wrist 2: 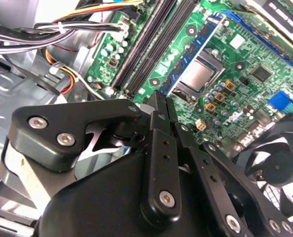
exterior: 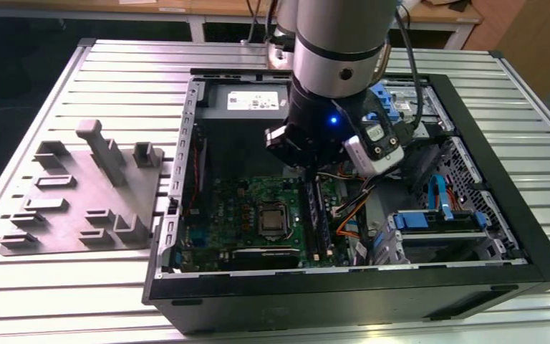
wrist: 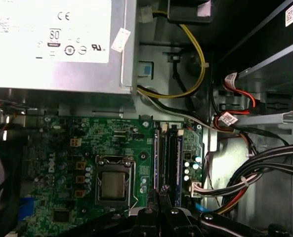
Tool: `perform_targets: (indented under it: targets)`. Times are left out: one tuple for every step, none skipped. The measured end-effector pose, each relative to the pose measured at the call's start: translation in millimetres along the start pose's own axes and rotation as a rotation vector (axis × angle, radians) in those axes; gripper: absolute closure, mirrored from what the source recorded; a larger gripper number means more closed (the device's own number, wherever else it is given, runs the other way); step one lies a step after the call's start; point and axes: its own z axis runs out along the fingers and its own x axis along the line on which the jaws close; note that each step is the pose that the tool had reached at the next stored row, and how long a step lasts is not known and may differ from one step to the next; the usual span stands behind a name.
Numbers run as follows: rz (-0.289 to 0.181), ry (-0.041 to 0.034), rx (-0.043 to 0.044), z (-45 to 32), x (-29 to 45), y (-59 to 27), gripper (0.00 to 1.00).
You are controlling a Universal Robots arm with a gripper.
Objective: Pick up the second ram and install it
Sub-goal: 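Insert the second ram into the second slot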
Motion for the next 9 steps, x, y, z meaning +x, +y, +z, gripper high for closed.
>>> perform_targets:
  targets:
    - [0.000,0.0001,0.0000,1.1,-0.8,-0.1,0.88]
    - [0.000,0.0003,0.0001,2.3,-1.5,-0.2,0.88]
    - [0.000,0.0002,0.0001,3.7,-2.0,-0.3,0.88]
    - [0.000,0.0002,0.0001,4.9,-2.5,-0.4,0.88]
    - [0.000,0.0002,0.0001,6.0,-2.9,-0.4,0.88]
    - [0.000,0.0002,0.0001,7.1,-3.1,-0.5,0.88]
    - [0.000,0.0002,0.0001,8.3,-3.3,-0.6,0.88]
    - [0.000,0.0002,0.0001,9.3,-3.5,-0.7,0.88]
    - [0.000,0.0002,0.0000,10.2,-3.7,-0.7,0.88]
